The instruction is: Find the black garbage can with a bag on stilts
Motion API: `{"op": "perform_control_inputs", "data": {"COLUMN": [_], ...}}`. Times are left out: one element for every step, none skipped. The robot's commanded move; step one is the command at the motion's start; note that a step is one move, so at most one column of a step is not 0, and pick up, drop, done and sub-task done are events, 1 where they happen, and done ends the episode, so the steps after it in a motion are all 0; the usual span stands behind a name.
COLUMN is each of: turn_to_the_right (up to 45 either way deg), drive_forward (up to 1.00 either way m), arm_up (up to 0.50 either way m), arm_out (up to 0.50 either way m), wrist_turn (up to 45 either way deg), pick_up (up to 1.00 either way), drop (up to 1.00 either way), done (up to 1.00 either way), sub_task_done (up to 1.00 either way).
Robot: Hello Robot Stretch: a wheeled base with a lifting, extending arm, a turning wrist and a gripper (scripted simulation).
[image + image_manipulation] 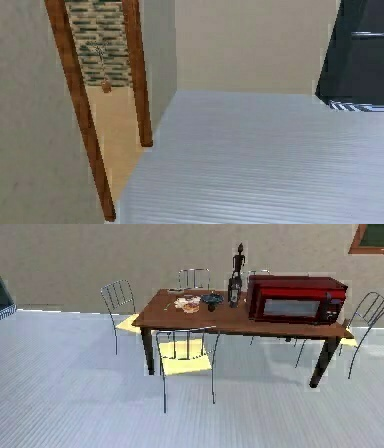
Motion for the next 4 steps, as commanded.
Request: {"op": "perform_control_inputs", "data": {"turn_to_the_right": [0.0,0.0,-39.0,0.0], "drive_forward": [1.00,0.30,0.00,0.45], "arm_up": [0.00,0.00,0.00,0.00], "arm_out": [0.00,0.00,0.00,0.00], "wrist_turn": [0.0,0.0,0.0,0.0], "pick_up": [0.00,0.00,0.00,0.00], "drop": [0.00,0.00,0.00,0.00], "done": [0.00,0.00,0.00,0.00], "sub_task_done": [0.00,0.00,0.00,0.00]}}
